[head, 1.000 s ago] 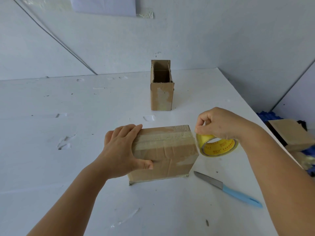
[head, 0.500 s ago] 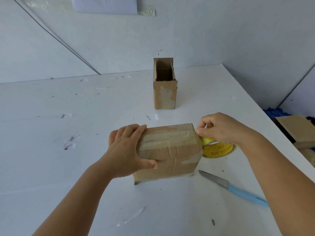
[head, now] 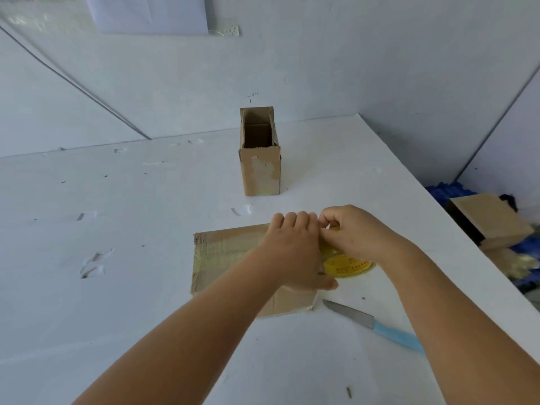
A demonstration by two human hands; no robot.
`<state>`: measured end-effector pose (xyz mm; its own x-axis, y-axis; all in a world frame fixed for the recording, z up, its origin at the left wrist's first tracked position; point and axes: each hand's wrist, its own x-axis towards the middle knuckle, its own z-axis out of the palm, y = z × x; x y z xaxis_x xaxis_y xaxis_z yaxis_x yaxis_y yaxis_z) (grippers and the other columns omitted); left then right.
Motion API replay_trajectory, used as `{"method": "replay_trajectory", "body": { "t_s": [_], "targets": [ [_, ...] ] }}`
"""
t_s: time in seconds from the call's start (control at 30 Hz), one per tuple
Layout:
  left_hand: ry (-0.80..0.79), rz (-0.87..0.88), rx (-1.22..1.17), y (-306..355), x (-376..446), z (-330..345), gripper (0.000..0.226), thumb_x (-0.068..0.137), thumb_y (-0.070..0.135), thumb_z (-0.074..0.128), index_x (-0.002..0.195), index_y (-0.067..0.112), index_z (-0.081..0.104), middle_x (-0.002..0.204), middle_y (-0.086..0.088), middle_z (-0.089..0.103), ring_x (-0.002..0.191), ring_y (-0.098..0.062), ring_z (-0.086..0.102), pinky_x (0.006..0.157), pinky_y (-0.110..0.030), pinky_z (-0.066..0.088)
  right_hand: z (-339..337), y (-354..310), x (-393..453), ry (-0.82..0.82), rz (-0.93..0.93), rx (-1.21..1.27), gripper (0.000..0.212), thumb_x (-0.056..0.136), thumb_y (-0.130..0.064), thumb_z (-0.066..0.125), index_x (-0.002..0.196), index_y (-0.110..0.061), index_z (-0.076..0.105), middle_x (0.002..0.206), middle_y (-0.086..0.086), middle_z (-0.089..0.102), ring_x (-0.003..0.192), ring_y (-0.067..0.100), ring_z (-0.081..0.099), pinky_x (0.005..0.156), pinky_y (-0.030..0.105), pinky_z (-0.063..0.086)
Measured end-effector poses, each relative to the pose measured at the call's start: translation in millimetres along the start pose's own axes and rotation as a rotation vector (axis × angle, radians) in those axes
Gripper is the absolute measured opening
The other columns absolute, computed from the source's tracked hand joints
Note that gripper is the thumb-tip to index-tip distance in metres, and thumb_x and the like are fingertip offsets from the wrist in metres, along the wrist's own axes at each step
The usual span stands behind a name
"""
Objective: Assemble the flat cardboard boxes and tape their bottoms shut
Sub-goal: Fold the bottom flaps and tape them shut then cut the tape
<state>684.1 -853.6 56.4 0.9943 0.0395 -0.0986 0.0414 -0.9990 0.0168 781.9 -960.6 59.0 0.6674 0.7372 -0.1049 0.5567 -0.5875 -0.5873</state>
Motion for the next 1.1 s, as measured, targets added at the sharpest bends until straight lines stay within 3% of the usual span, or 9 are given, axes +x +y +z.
{"method": "replay_trajectory", "body": {
  "t_s": [0.1,0.23,0.37,0.43,0.6,0.7,0.8,0.9,1.1],
  "targets": [
    [0.052,0.015,-0.018,-6.6,0.6,2.5,0.091,0.069,0.074,0.053,0.137,0.017,0.03,0.115,0.0,0.037,0.108,-0.021,0.034,0.1,-0.036,0.026,-3.5,12.9,-2.9,-0.05,0.031,0.114,0.014,0.087,-0.04,0.057,0.089,-0.031,0.067,0.086,-0.011,0.064,0.08,0.009,0.059,0.071,0.026,0.046],
    [0.06,0.016,-0.055,-12.4,0.5,9.2,0.103,0.068,0.076,0.052,0.147,0.019,0.017,0.133,0.001,0.032,0.12,-0.021,0.031,0.106,-0.036,0.022,-9.6,59.9,-13.9,-0.191,0.075,0.604,0.022,0.085,-0.035,0.052,0.094,-0.02,0.065,0.085,-0.004,0.063,0.08,0.01,0.056,0.078,0.026,0.042],
    [0.089,0.043,-0.076,-13.7,-0.8,12.2,0.101,0.07,0.074,0.051,0.149,0.026,0.009,0.144,0.006,0.026,0.125,-0.019,0.029,0.106,-0.035,0.018,2.3,83.2,-16.2,-0.166,0.067,1.079,0.015,0.076,-0.019,0.051,0.087,-0.013,0.059,0.072,-0.001,0.056,0.066,0.009,0.053,0.066,0.023,0.042],
    [0.095,0.043,-0.087,-13.9,-0.9,13.2,0.099,0.071,0.073,0.05,0.149,0.028,0.009,0.141,0.009,0.029,0.122,-0.017,0.029,0.105,-0.033,0.018,0.0,81.4,-13.3,-0.156,0.053,1.006,0.01,0.078,-0.021,0.056,0.084,-0.016,0.061,0.071,-0.002,0.058,0.065,0.008,0.053,0.064,0.019,0.044],
    [0.035,0.041,-0.081,-13.1,-0.5,11.8,0.102,0.07,0.076,0.049,0.15,0.029,0.007,0.136,0.011,0.029,0.121,-0.016,0.028,0.107,-0.033,0.016,-12.1,85.0,-11.5,-0.101,0.2,0.28,0.006,0.081,-0.03,0.069,0.084,-0.026,0.066,0.087,-0.006,0.061,0.082,0.015,0.057,0.069,0.027,0.046],
    [-0.059,0.017,-0.107,-12.6,1.6,2.8,0.1,0.07,0.085,0.031,0.15,0.029,0.01,0.14,0.01,0.028,0.127,-0.017,0.026,0.109,-0.035,0.014,-10.3,85.2,-14.1,-0.054,0.22,0.28,0.007,0.079,-0.033,0.069,0.083,-0.028,0.067,0.092,-0.006,0.063,0.087,0.016,0.059,0.07,0.028,0.047],
    [-0.069,-0.013,-0.156,-13.3,11.7,-5.3,0.064,0.092,0.062,0.02,0.149,0.03,0.02,0.136,0.008,0.039,0.124,-0.018,0.031,0.105,-0.037,0.018,-11.6,85.5,-16.4,-0.047,0.217,0.267,0.007,0.08,-0.034,0.07,0.085,-0.029,0.067,0.095,-0.006,0.062,0.087,0.014,0.058,0.067,0.026,0.044],
    [-0.139,0.014,-0.244,-16.1,27.6,-15.7,0.05,0.096,0.037,0.036,0.145,0.036,0.026,0.117,0.014,0.056,0.117,-0.014,0.039,0.103,-0.037,0.021,-13.8,85.9,-18.4,-0.06,0.228,0.267,0.008,0.081,-0.035,0.069,0.087,-0.031,0.067,0.097,-0.007,0.062,0.088,0.013,0.058,0.066,0.025,0.044],
    [-0.503,0.125,-0.519,-14.1,56.9,-40.5,0.072,0.086,0.003,0.057,0.145,0.034,0.029,0.115,0.018,0.066,0.094,-0.001,0.06,0.092,-0.022,0.046,-12.5,85.2,-19.6,-0.061,0.24,0.251,0.008,0.082,-0.036,0.067,0.089,-0.032,0.066,0.097,-0.007,0.062,0.091,0.014,0.058,0.073,0.027,0.047]
  ]
}}
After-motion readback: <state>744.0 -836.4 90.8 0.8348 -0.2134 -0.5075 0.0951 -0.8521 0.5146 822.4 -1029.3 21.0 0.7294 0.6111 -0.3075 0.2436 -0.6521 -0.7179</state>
